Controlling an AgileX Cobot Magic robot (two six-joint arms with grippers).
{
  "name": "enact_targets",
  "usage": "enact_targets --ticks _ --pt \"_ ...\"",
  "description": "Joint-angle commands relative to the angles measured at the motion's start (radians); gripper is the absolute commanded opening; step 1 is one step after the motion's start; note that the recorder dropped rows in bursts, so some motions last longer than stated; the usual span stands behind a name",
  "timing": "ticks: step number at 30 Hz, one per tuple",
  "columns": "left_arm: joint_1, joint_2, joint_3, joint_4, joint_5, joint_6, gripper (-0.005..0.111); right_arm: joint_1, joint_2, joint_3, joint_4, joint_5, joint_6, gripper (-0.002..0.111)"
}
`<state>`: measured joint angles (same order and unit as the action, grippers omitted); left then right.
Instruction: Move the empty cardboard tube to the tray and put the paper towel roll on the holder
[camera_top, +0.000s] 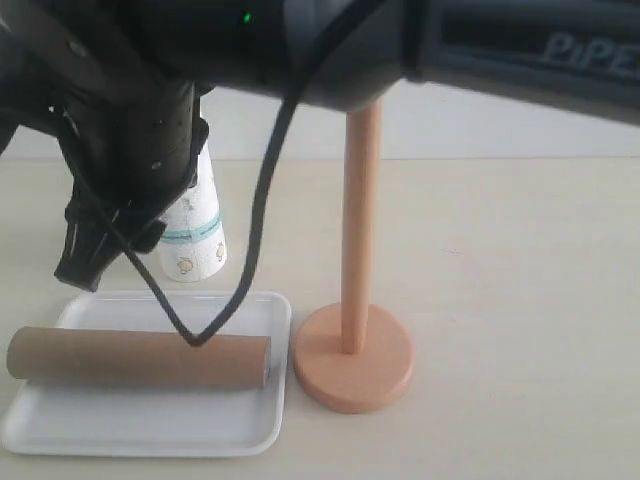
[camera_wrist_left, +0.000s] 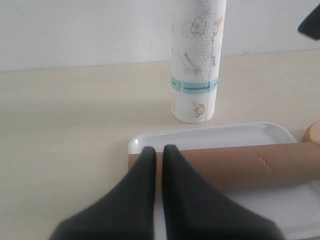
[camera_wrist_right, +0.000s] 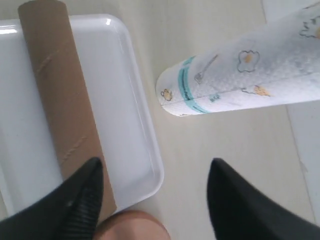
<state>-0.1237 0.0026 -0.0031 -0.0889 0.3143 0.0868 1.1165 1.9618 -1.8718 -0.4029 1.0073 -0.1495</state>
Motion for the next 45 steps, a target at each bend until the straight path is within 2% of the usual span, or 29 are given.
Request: enact_targets --ticks 1,3,4,9,16,22,28,35,42,45 --pt "0.002 -0.003 0.003 0.0 0.0 -0.007 0.004 -0.001 -0.086 -0.005 0.015 0.021 0.044 0.027" --pt "0.002 -0.003 0.003 0.0 0.0 -0.007 0.004 -0.001 -0.126 -0.005 0.046 0.016 0.043 0.006" --pt "0.002 -0.003 0.003 0.0 0.0 -0.007 0.004 -0.001 -0.147 -0.005 0.06 0.015 0.043 0.0" --pt "0.002 -0.003 0.003 0.0 0.0 -0.007 0.004 -0.001 -0.255 -0.005 0.157 0.015 0.043 0.0" --pt "0.002 -0.003 0.003 0.0 0.0 -0.007 0.004 -0.001 -0.403 -0.002 0.195 0.081 0.04 0.0" --pt "0.002 -0.003 0.003 0.0 0.0 -0.007 0.004 -0.001 -0.542 0.081 0.238 0.1 0.065 0.0" --pt "0.002 -0.003 0.003 0.0 0.0 -0.007 0.004 -0.001 -0.721 0.276 0.24 0.074 0.123 0.0" --pt "0.002 -0.003 0.003 0.0 0.0 -0.007 0.004 -0.001 -0.928 0.56 0.244 -0.036 0.225 0.0" --pt "0.002 -0.003 0.003 0.0 0.0 -0.007 0.004 -0.001 -1.23 0.911 0.248 -0.09 0.487 0.0" --pt "0.002 -0.003 0.003 0.0 0.0 -0.007 0.004 -0.001 -1.301 0.965 0.248 -0.079 0.513 0.0"
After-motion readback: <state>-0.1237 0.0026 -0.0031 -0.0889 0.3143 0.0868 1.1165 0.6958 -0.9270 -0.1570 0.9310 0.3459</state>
